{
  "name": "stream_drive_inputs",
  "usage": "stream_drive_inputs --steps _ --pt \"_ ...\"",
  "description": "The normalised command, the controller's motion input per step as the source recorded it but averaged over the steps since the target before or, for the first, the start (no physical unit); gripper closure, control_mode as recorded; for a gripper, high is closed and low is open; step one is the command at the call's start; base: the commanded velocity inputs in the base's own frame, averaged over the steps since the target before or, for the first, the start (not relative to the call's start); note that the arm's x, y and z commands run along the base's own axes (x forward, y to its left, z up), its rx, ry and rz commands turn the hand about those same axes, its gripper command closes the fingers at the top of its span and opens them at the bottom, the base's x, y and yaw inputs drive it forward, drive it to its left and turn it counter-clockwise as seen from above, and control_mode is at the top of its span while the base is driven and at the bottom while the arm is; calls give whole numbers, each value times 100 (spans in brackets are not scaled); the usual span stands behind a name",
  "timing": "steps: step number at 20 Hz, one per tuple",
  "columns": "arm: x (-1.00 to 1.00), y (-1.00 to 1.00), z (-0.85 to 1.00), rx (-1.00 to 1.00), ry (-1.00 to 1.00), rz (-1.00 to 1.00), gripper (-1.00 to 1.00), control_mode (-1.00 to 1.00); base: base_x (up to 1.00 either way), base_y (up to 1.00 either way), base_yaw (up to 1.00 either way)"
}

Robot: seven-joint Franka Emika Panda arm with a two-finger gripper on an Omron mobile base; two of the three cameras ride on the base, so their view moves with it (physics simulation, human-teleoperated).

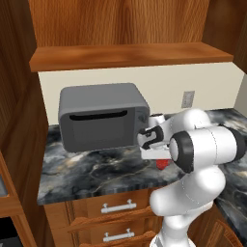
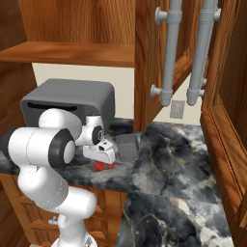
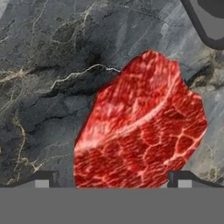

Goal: Retrieve the tupperware from the cabinet, then place the raw meat into the tupperware to avoid contamination.

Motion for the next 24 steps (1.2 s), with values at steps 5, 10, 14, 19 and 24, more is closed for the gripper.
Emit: stream_drive_inputs --steps 5,10,14,19,24 --pt "-29 -4 4 1 0 -12 -100 -100 0 0 0" --pt "-2 0 0 0 0 -2 -100 -100 0 0 0" --pt "0 0 0 0 0 -3 -100 -100 0 0 0" --pt "0 0 -11 0 1 -5 -100 -100 0 0 0" --pt "0 0 -20 0 1 -5 -100 -100 0 0 0"
